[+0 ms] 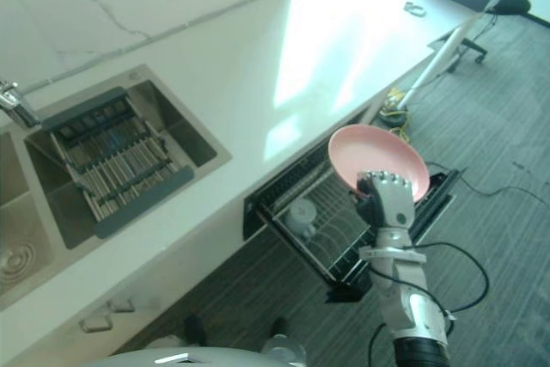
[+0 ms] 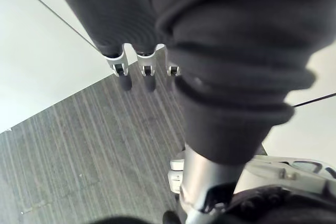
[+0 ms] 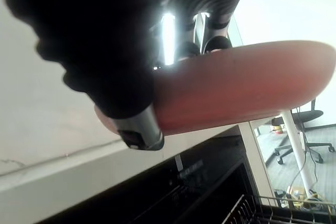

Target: Walk over to the sink, pick up the cup, carry it to the dishwasher, place the cup inside the dishwasher, then close the dishwasher door

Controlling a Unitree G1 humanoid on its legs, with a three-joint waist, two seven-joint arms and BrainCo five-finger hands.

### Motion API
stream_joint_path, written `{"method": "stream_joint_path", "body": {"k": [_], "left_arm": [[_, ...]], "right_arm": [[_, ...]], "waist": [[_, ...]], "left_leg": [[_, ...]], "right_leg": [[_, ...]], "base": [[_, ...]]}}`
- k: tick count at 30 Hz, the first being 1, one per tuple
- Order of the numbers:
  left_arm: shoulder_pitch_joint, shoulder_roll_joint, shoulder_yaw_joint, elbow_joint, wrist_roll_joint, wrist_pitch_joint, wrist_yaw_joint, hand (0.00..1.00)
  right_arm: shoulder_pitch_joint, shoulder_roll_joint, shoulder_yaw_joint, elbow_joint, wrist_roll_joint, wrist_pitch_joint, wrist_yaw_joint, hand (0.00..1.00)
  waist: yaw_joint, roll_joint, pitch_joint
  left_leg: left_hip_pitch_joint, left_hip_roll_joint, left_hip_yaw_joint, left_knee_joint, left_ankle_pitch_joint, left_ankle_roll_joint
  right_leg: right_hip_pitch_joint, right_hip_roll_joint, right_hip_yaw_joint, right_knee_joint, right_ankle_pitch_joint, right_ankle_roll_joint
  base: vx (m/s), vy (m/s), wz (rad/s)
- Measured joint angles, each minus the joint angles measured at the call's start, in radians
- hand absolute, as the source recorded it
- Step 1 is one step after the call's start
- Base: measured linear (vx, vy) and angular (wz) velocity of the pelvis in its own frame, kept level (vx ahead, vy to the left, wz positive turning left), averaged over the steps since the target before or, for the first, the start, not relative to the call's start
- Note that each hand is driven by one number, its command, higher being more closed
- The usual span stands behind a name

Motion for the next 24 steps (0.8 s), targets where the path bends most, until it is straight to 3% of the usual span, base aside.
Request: {"method": "stream_joint_path", "body": {"k": [9, 14, 24], "left_arm": [[-0.009, -0.005, 0.0, -0.001, 0.001, -0.013, -0.01, 0.0], [-0.039, -0.005, 0.0, -0.014, 0.001, -0.012, -0.027, 0.0], [-0.109, -0.002, -0.001, -0.05, -0.039, -0.013, -0.033, 0.0]], "right_arm": [[-0.091, -0.002, 0.024, 0.215, 0.062, 0.139, -0.014, 1.0], [-0.192, -0.012, 0.024, 0.305, 0.119, 0.218, -0.048, 1.0], [-0.412, -0.145, 0.063, 0.441, 0.234, 0.289, -0.055, 1.0]], "waist": [[0.009, 0.019, 0.062], [0.014, 0.045, 0.123], [0.023, 0.101, 0.252]], "left_leg": [[-0.042, -0.03, -0.045, -0.018, 0.022, 0.029], [-0.073, -0.041, -0.07, -0.015, 0.032, 0.041], [-0.191, -0.033, -0.101, 0.054, 0.038, 0.05]], "right_leg": [[-0.022, -0.022, -0.041, 0.0, 0.008, 0.01], [-0.041, -0.033, -0.056, 0.01, 0.013, 0.01], [-0.134, -0.046, -0.064, 0.061, 0.017, -0.001]], "base": [[-0.01, 0.035, 0.16], [-0.01, 0.03, 0.14], [-0.04, -0.007, 0.07]]}}
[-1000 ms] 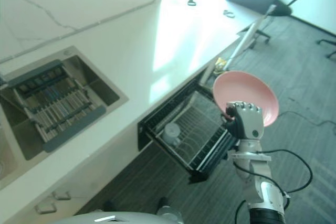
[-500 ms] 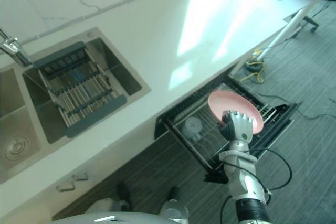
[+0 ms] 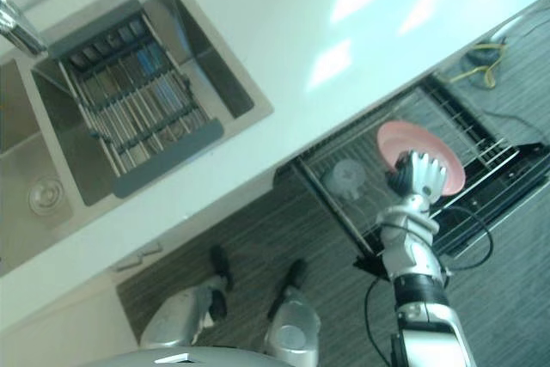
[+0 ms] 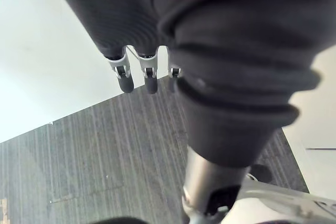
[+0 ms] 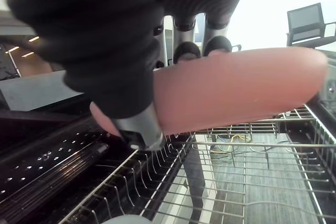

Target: Walk over to the sink, pick up the cup, carry it to the dishwasher, place the cup inside the dishwasher, then close the dishwasher door

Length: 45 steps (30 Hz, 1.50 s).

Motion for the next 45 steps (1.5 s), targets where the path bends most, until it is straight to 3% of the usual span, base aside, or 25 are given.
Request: {"method": "stream_joint_path", "body": {"k": [6, 11, 13, 14, 19, 22, 26, 32, 37, 42, 45], "left_arm": [[-0.037, 0.0, -0.002, -0.004, -0.05, -0.001, -0.014, 0.0], [-0.062, -0.001, -0.01, -0.011, -0.067, -0.001, -0.02, 0.0], [-0.067, -0.001, -0.01, -0.011, -0.075, -0.001, -0.02, 0.0], [-0.067, -0.001, -0.013, -0.01, -0.077, -0.001, -0.024, 0.0], [-0.07, -0.002, -0.044, -0.01, -0.078, -0.001, -0.039, 0.0], [-0.076, -0.014, -0.045, -0.002, -0.077, -0.003, -0.048, 0.0], [-0.079, -0.017, -0.044, 0.001, -0.076, -0.014, -0.058, 0.0], [-0.079, -0.017, -0.042, -0.014, -0.075, -0.025, -0.058, 0.0], [-0.079, -0.019, -0.041, -0.032, -0.055, -0.024, -0.057, 0.0], [-0.077, -0.018, -0.032, -0.029, -0.046, -0.002, -0.041, 0.0], [-0.07, -0.014, 0.02, -0.009, -0.038, 0.027, -0.036, 0.0]], "right_arm": [[-0.102, -0.047, 0.02, 0.098, 0.105, 0.064, 0.002, 1.0], [-0.153, -0.082, 0.038, 0.138, 0.148, 0.09, 0.012, 1.0], [-0.169, -0.085, 0.042, 0.167, 0.15, 0.1, 0.032, 1.0], [-0.169, -0.085, 0.042, 0.17, 0.161, 0.121, 0.059, 0.0], [-0.165, -0.086, 0.04, 0.203, 0.241, 0.219, 0.169, 0.0], [-0.163, -0.073, 0.037, 0.202, 0.256, 0.254, 0.179, 0.0], [-0.165, -0.07, 0.036, 0.162, 0.255, 0.279, 0.179, 0.0], [-0.166, -0.07, -0.009, -0.014, 0.255, 0.272, 0.164, 0.0], [-0.105, -0.068, -0.133, -0.274, 0.257, 0.235, 0.103, 0.0], [0.054, -0.033, -0.346, -0.602, 0.309, 0.198, -0.037, 0.0], [0.186, 0.028, -0.475, -0.66, 0.383, 0.186, -0.127, 0.0]], "waist": [[0.003, 0.057, 0.067], [0.001, 0.111, 0.094], [0.002, 0.119, 0.095], [0.003, 0.119, 0.095], [0.0, 0.122, 0.093], [-0.007, 0.124, 0.092], [-0.008, 0.126, 0.091], [-0.02, 0.129, 0.088], [-0.046, 0.129, 0.088], [-0.093, 0.122, 0.082], [-0.121, 0.086, 0.061]], "left_leg": [[-0.052, -0.001, -0.023, 0.019, 0.008, 0.006], [-0.096, -0.01, -0.057, 0.018, 0.026, 0.007], [-0.108, -0.012, -0.059, 0.018, 0.031, 0.004], [-0.111, -0.014, -0.072, 0.018, 0.035, -0.002], [-0.112, -0.024, -0.092, 0.014, 0.038, -0.016], [-0.117, -0.029, -0.101, -0.003, 0.044, -0.034], [-0.109, -0.041, -0.101, -0.025, 0.056, -0.025], [-0.079, -0.049, -0.094, -0.056, 0.073, -0.013], [-0.028, -0.047, -0.077, -0.073, 0.072, -0.013], [0.015, -0.037, -0.038, -0.073, 0.055, -0.009], [0.04, -0.017, 0.015, -0.074, 0.034, -0.017]], "right_leg": [[-0.051, -0.006, 0.004, 0.016, 0.005, -0.01], [-0.113, -0.022, 0.015, 0.054, 0.005, -0.01], [-0.136, -0.028, 0.022, 0.07, 0.004, -0.01], [-0.143, -0.031, 0.026, 0.078, 0.003, -0.012], [-0.18, -0.054, 0.045, 0.137, -0.029, -0.017], [-0.201, -0.065, 0.048, 0.161, -0.038, -0.014], [-0.229, -0.088, 0.061, 0.217, -0.055, -0.021], [-0.227, -0.095, 0.074, 0.238, -0.064, -0.02], [-0.19, -0.09, 0.086, 0.235, -0.07, -0.017], [-0.158, -0.068, 0.119, 0.201, -0.066, -0.014], [-0.142, -0.032, 0.163, 0.154, -0.043, -0.013]], "base": [[-0.02, -0.002, 0.02], [0.0, 0.0, 0.0], [0.0, 0.0, -0.02], [0.01, -0.01, -0.06], [0.0, -0.003, -0.03], [-0.01, -0.01, 0.03], [0.0, -0.006, 0.02], [0.02, -0.011, -0.02], [0.03, -0.034, -0.09], [0.06, -0.046, -0.24], [0.11, -0.082, -0.5]]}}
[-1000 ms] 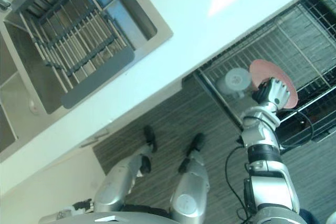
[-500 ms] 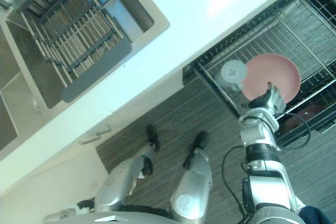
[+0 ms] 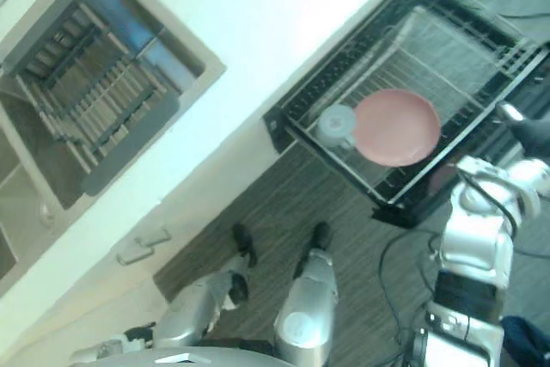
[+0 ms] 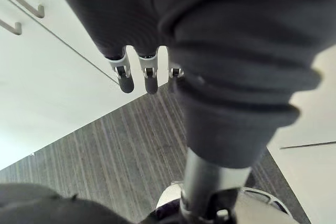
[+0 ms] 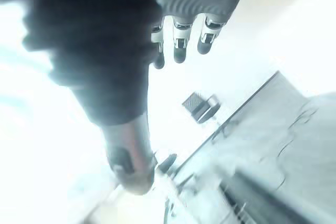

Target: Walk over to the sink, pick up the cup, carry it to the dishwasher, place the cup inside the dishwasher, then close the dishwasher door

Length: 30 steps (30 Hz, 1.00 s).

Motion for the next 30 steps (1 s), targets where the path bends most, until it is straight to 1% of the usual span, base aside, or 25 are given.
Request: {"method": "stream_joint_path", "body": {"k": [1, 2, 3, 4, 5, 6, 7, 8, 9, 10, 11, 12, 13, 14, 15, 16, 17, 18, 19, 21, 22, 25, 28, 29, 30], "left_arm": [[0.005, 0.002, 0.024, 0.011, -0.001, 0.008, 0.002, 0.0], [0.008, 0.006, 0.025, 0.014, -0.001, 0.012, 0.002, 0.0], [0.018, 0.008, 0.039, 0.02, -0.002, 0.014, 0.005, 0.0], [0.031, 0.007, 0.061, 0.022, -0.002, 0.019, 0.005, 0.0], [0.035, 0.007, 0.062, 0.023, -0.002, 0.019, 0.005, 0.0], [0.036, 0.007, 0.065, 0.03, -0.002, 0.019, 0.006, 0.0], [0.039, 0.004, 0.081, 0.033, -0.001, 0.02, 0.005, 0.0], [0.042, 0.0, 0.094, 0.034, -0.001, 0.02, 0.004, 0.0], [0.045, -0.006, 0.101, 0.039, -0.001, 0.02, 0.004, 0.0], [0.047, -0.015, 0.102, 0.04, -0.001, 0.019, 0.004, 0.0], [0.049, -0.021, 0.106, 0.04, -0.001, 0.018, 0.005, 0.0], [0.053, -0.042, 0.12, 0.04, -0.002, 0.016, 0.006, 0.0], [0.057, -0.056, 0.141, 0.04, -0.002, 0.01, 0.018, 0.0], [0.062, -0.069, 0.143, 0.038, -0.001, 0.002, 0.028, 0.0], [0.062, -0.076, 0.143, 0.038, -0.001, -0.002, 0.032, 0.0], [0.062, -0.085, 0.143, 0.038, -0.001, -0.007, 0.039, 0.0], [0.062, -0.097, 0.143, 0.038, -0.002, -0.012, 0.049, 0.0], [0.062, -0.101, 0.143, 0.036, -0.002, -0.014, 0.049, 0.0], [0.062, -0.105, 0.145, 0.025, -0.002, -0.017, 0.049, 0.0], [0.06, -0.104, 0.147, 0.018, -0.003, -0.026, 0.047, 0.0], [0.06, -0.104, 0.154, 0.017, -0.013, -0.028, 0.046, 0.0], [0.06, -0.103, 0.173, 0.021, -0.053, -0.026, 0.044, 0.0], [0.059, -0.102, 0.174, 0.021, -0.062, -0.026, 0.045, 0.0], [0.059, -0.102, 0.174, 0.021, -0.065, -0.026, 0.045, 0.0], [0.058, -0.099, 0.174, 0.021, -0.073, -0.024, 0.045, 0.0]], "right_arm": [[0.063, 0.015, -0.063, 0.026, 0.101, 0.006, -0.008, 0.0], [0.086, 0.021, -0.095, 0.05, 0.163, 0.005, -0.008, 0.0], [0.128, 0.036, -0.162, 0.1, 0.289, 0.001, -0.005, 1.0], [0.169, 0.046, -0.213, 0.141, 0.412, -0.005, 0.0, 1.0], [0.191, 0.052, -0.234, 0.158, 0.467, -0.019, 0.001, 1.0], [0.239, 0.081, -0.27, 0.168, 0.55, -0.04, 0.0, 1.0], [0.284, 0.133, -0.287, 0.168, 0.613, -0.077, 0.005, 1.0], [0.306, 0.165, -0.289, 0.167, 0.636, -0.094, 0.009, 1.0], [0.344, 0.237, -0.283, 0.162, 0.686, -0.135, 0.032, 1.0], [0.378, 0.314, -0.258, 0.157, 0.729, -0.173, 0.068, 1.0], [0.392, 0.354, -0.238, 0.156, 0.759, -0.192, 0.092, 1.0], [0.416, 0.425, -0.182, 0.156, 0.834, -0.224, 0.141, 1.0], [0.425, 0.471, -0.134, 0.156, 0.88, -0.243, 0.169, 1.0], [0.427, 0.526, -0.06, 0.157, 0.948, -0.287, 0.213, 1.0], [0.424, 0.54, -0.035, 0.157, 0.962, -0.302, 0.221, 1.0], [0.414, 0.551, -0.001, 0.158, 0.979, -0.327, 0.223, 1.0], [0.391, 0.549, 0.037, 0.158, 0.984, -0.359, 0.222, 1.0], [0.374, 0.549, 0.047, 0.159, 0.984, -0.372, 0.222, 1.0], [0.339, 0.545, 0.065, 0.162, 0.983, -0.395, 0.218, 1.0], [0.283, 0.532, 0.078, 0.196, 0.983, -0.433, 0.21, 1.0], [0.246, 0.514, 0.078, 0.241, 0.98, -0.443, 0.187, 1.0], [0.19, 0.456, 0.07, 0.364, 0.972, -0.437, 0.131, 1.0], [0.127, 0.397, 0.014, 0.495, 0.979, -0.419, 0.114, 1.0], [0.113, 0.385, 0.002, 0.515, 0.986, -0.415, 0.112, 1.0], [0.089, 0.365, -0.016, 0.544, 0.994, -0.41, 0.109, 1.0]], "waist": [[-0.021, -0.014, -0.014], [-0.028, -0.023, -0.017], [-0.046, -0.036, -0.03], [-0.058, -0.045, -0.045], [-0.069, -0.048, -0.051], [-0.084, -0.049, -0.056], [-0.096, -0.05, -0.056], [-0.098, -0.051, -0.057], [-0.098, -0.053, -0.059], [-0.098, -0.052, -0.059], [-0.098, -0.052, -0.059], [-0.093, -0.052, -0.062], [-0.087, -0.05, -0.063], [-0.076, -0.038, -0.071], [-0.072, -0.033, -0.074], [-0.063, -0.025, -0.08], [-0.043, -0.011, -0.088], [-0.032, -0.009, -0.09], [-0.011, -0.008, -0.091], [0.016, -0.01, -0.094], [0.03, -0.007, -0.098], [0.06, -0.017, -0.099], [0.075, -0.019, -0.098], [0.079, -0.019, -0.098], [0.082, -0.019, -0.098]], "left_leg": [[0.009, 0.007, 0.014, 0.0, -0.008, -0.003], [0.017, 0.01, 0.023, 0.0, -0.013, -0.007], [0.032, 0.015, 0.041, 0.0, -0.021, -0.008], [0.043, 0.019, 0.056, 0.0, -0.03, -0.013], [0.047, 0.021, 0.063, 0.0, -0.034, -0.018], [0.057, 0.026, 0.077, -0.001, -0.04, -0.019], [0.068, 0.032, 0.083, -0.001, -0.043, -0.024], [0.072, 0.035, 0.089, -0.001, -0.045, -0.027], [0.077, 0.04, 0.103, -0.001, -0.049, -0.032], [0.089, 0.044, 0.106, -0.001, -0.051, -0.036], [0.088, 0.046, 0.108, -0.002, -0.055, -0.041], [0.094, 0.048, 0.113, -0.006, -0.063, -0.051], [0.098, 0.05, 0.125, -0.006, -0.071, -0.046], [0.101, 0.06, 0.177, -0.006, -0.075, -0.049], [0.101, 0.064, 0.201, -0.006, -0.074, -0.05], [0.099, 0.067, 0.225, -0.006, -0.073, -0.051], [0.101, 0.066, 0.239, -0.005, -0.066, -0.051], [0.101, 0.064, 0.236, -0.001, -0.064, -0.053], [0.099, 0.062, 0.225, 0.011, -0.066, -0.047], [0.086, 0.062, 0.203, 0.026, -0.062, -0.041], [0.074, 0.062, 0.185, 0.025, -0.056, -0.042], [0.049, 0.061, 0.152, 0.024, -0.046, -0.043], [0.046, 0.051, 0.123, 0.025, -0.042, -0.044], [0.043, 0.048, 0.12, 0.025, -0.041, -0.045], [0.032, 0.045, 0.111, 0.026, -0.035, -0.052]], "right_leg": [[0.01, 0.013, 0.01, -0.019, 0.008, 0.004], [0.015, 0.018, 0.019, -0.024, 0.009, 0.004], [0.022, 0.027, 0.034, -0.032, 0.009, 0.004], [0.023, 0.033, 0.048, -0.034, 0.01, 0.004], [0.024, 0.035, 0.049, -0.035, 0.01, 0.004], [0.029, 0.038, 0.055, -0.04, 0.009, 0.003], [0.037, 0.046, 0.062, -0.044, 0.008, 0.001], [0.039, 0.049, 0.068, -0.044, 0.006, -0.001], [0.042, 0.054, 0.07, -0.042, 0.002, -0.005], [0.047, 0.056, 0.071, -0.036, -0.004, -0.007], [0.051, 0.057, 0.07, -0.033, -0.008, -0.009], [0.052, 0.057, 0.07, -0.023, -0.02, -0.016], [0.052, 0.056, 0.07, -0.017, -0.023, -0.015], [0.052, 0.049, 0.061, -0.014, -0.025, -0.014], [0.052, 0.045, 0.052, -0.013, -0.026, -0.013], [0.052, 0.037, 0.04, -0.01, -0.03, -0.01], [0.051, 0.026, 0.031, 0.005, -0.037, -0.003], [0.051, 0.02, 0.027, 0.014, -0.04, 0.0], [0.052, 0.01, 0.018, 0.032, -0.051, 0.003], [0.048, 0.0, -0.005, 0.046, -0.062, 0.004], [0.044, -0.004, -0.016, 0.054, -0.069, 0.005], [0.03, -0.017, -0.049, 0.082, -0.092, 0.005], [0.031, -0.041, -0.076, 0.123, -0.122, 0.009], [0.029, -0.046, -0.081, 0.13, -0.127, 0.009], [0.022, -0.056, -0.091, 0.141, -0.134, 0.01]], "base": [[0.12, -0.072, -0.46], [0.13, -0.066, -0.44], [0.13, -0.062, -0.51], [0.13, -0.062, -0.49], [0.12, -0.054, -0.43], [0.1, -0.054, -0.31], [0.09, -0.053, -0.28], [0.07, -0.055, -0.23], [0.04, -0.051, -0.17], [0.04, -0.049, -0.13], [0.01, -0.041, -0.05], [0.01, -0.028, -0.04], [0.0, 0.0, 0.0], [0.02, -0.009, 0.12], [0.04, 0.01, 0.29], [0.05, 0.027, 0.36], [0.06, 0.031, 0.32], [0.07, 0.023, 0.3], [0.07, -0.003, 0.29], [0.08, -0.031, 0.39], [0.09, -0.051, 0.41], [0.08, -0.051, 0.35], [0.07, -0.039, 0.34], [0.04, -0.028, 0.31], [0.04, -0.032, 0.33]]}}
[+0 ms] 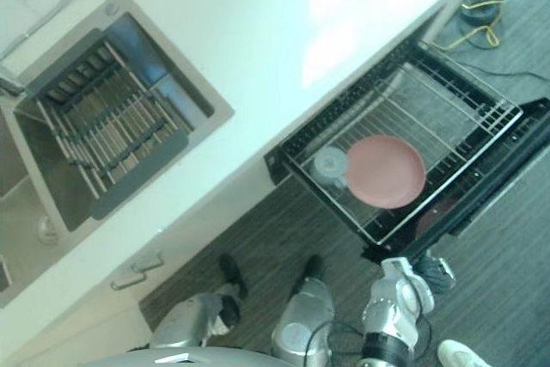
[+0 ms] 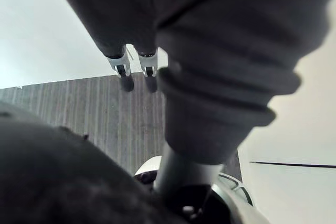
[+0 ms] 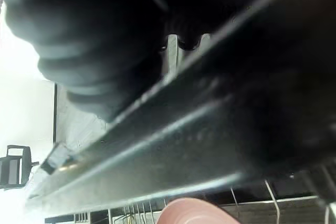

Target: Walk over to the sink, pick up the cup, carry it to the dishwasher, place the cup inside the dishwasher, then close the dishwasher door

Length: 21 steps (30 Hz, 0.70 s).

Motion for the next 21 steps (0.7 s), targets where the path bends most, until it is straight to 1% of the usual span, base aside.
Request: {"method": "stream_joint_path", "body": {"k": [4, 6, 7, 10, 12, 13, 14, 15, 16, 17, 18, 19, 20, 21], "left_arm": [[-0.005, 0.006, 0.0, 0.009, -0.006, 0.005, -0.001, 0.0], [-0.005, 0.009, -0.003, 0.009, -0.007, 0.005, -0.007, 0.0], [-0.005, 0.013, -0.01, 0.01, -0.008, 0.006, -0.008, 0.0], [-0.005, 0.017, -0.027, 0.015, -0.008, 0.005, -0.01, 0.0], [-0.005, 0.023, -0.045, 0.026, -0.008, 0.002, -0.018, 0.0], [-0.005, 0.024, -0.052, 0.029, -0.008, 0.002, -0.019, 0.0], [-0.005, 0.026, -0.06, 0.03, -0.008, 0.0, -0.019, 0.0], [-0.007, 0.026, -0.071, 0.03, -0.008, -0.002, -0.019, 0.0], [-0.011, 0.028, -0.082, 0.03, -0.008, -0.004, -0.02, 0.0], [-0.015, 0.028, -0.09, 0.031, -0.008, -0.004, -0.023, 0.0], [-0.017, 0.027, -0.093, 0.031, -0.008, -0.005, -0.026, 0.0], [-0.018, 0.027, -0.099, 0.032, -0.008, -0.007, -0.03, 0.0], [-0.02, 0.027, -0.102, 0.034, -0.008, -0.008, -0.032, 0.0], [-0.026, 0.027, -0.113, 0.039, -0.008, -0.011, -0.041, 0.0]], "right_arm": [[-0.058, -0.045, -0.062, 0.081, 0.027, 0.002, -0.014, 1.0], [-0.076, -0.067, -0.062, 0.102, 0.027, 0.002, -0.023, 1.0], [-0.101, -0.093, -0.06, 0.125, 0.027, 0.001, -0.027, 1.0], [-0.137, -0.136, -0.056, 0.174, 0.025, 0.008, -0.041, 1.0], [-0.163, -0.156, -0.022, 0.185, 0.017, 0.01, -0.048, 1.0], [-0.179, -0.176, 0.024, 0.19, 0.015, 0.011, -0.048, 1.0], [-0.196, -0.185, 0.045, 0.192, 0.012, 0.012, -0.049, 1.0], [-0.215, -0.19, 0.053, 0.192, 0.004, 0.016, -0.052, 1.0], [-0.241, -0.197, 0.053, 0.192, -0.021, 0.024, -0.059, 1.0], [-0.266, -0.204, 0.054, 0.192, -0.024, 0.031, -0.068, 1.0], [-0.28, -0.207, 0.054, 0.191, -0.028, 0.036, -0.071, 1.0], [-0.306, -0.212, 0.06, 0.19, -0.055, 0.051, -0.071, 1.0], [-0.313, -0.216, 0.072, 0.19, -0.074, 0.052, -0.07, 1.0], [-0.325, -0.227, 0.111, 0.186, -0.111, 0.059, -0.067, 1.0]], "waist": [[0.012, -0.003, 0.002], [0.013, -0.006, 0.003], [0.011, -0.006, 0.004], [0.008, -0.003, 0.004], [0.004, -0.002, 0.005], [-0.007, 0.003, 0.007], [-0.012, 0.006, 0.008], [-0.014, 0.01, 0.01], [-0.018, 0.021, 0.013], [-0.019, 0.033, 0.014], [-0.019, 0.037, 0.016], [-0.019, 0.045, 0.019], [-0.018, 0.049, 0.02], [-0.013, 0.063, 0.026]], "left_leg": [[-0.023, -0.009, -0.036, -0.002, 0.016, -0.002], [-0.028, -0.015, -0.041, -0.001, 0.018, 0.001], [-0.04, -0.021, -0.047, -0.002, 0.022, 0.004], [-0.051, -0.03, -0.068, -0.005, 0.032, -0.003], [-0.059, -0.032, -0.072, -0.005, 0.038, 0.006], [-0.069, -0.033, -0.089, -0.003, 0.043, 0.013], [-0.077, -0.034, -0.096, -0.004, 0.044, 0.014], [-0.086, -0.034, -0.099, -0.003, 0.046, 0.016], [-0.095, -0.035, -0.114, -0.003, 0.051, 0.018], [-0.107, -0.036, -0.129, -0.002, 0.057, 0.019], [-0.112, -0.037, -0.139, -0.002, 0.059, 0.018], [-0.124, -0.04, -0.164, -0.001, 0.064, 0.011], [-0.129, -0.041, -0.179, -0.002, 0.066, 0.009], [-0.143, -0.042, -0.205, -0.003, 0.071, 0.01]], "right_leg": [[-0.01, -0.024, -0.034, 0.038, -0.022, 0.0], [-0.021, -0.036, -0.035, 0.053, -0.029, -0.001], [-0.037, -0.042, -0.034, 0.064, -0.032, -0.002], [-0.052, -0.053, -0.037, 0.078, -0.032, -0.003], [-0.06, -0.054, -0.035, 0.08, -0.029, -0.007], [-0.065, -0.054, -0.038, 0.077, -0.023, -0.01], [-0.072, -0.053, -0.039, 0.076, -0.019, -0.013], [-0.078, -0.053, -0.04, 0.074, -0.014, -0.019], [-0.076, -0.051, -0.051, 0.064, -0.003, -0.018], [-0.075, -0.05, -0.062, 0.054, 0.003, -0.017], [-0.076, -0.049, -0.065, 0.051, 0.007, -0.018], [-0.077, -0.047, -0.076, 0.042, 0.018, -0.021], [-0.076, -0.046, -0.082, 0.038, 0.023, -0.021], [-0.077, -0.038, -0.088, 0.029, 0.031, -0.024]], "base": [[0.01, -0.031, 0.32], [-0.02, -0.02, 0.13], [-0.04, -0.009, 0.09], [-0.03, -0.018, 0.12], [-0.02, -0.014, 0.02], [-0.05, -0.021, 0.06], [-0.06, -0.018, 0.08], [-0.06, -0.008, 0.11], [-0.08, -0.005, 0.18], [-0.07, -0.003, 0.2], [-0.07, 0.001, 0.2], [-0.05, 0.001, 0.14], [-0.08, -0.001, 0.19], [-0.09, -0.008, 0.19]]}}
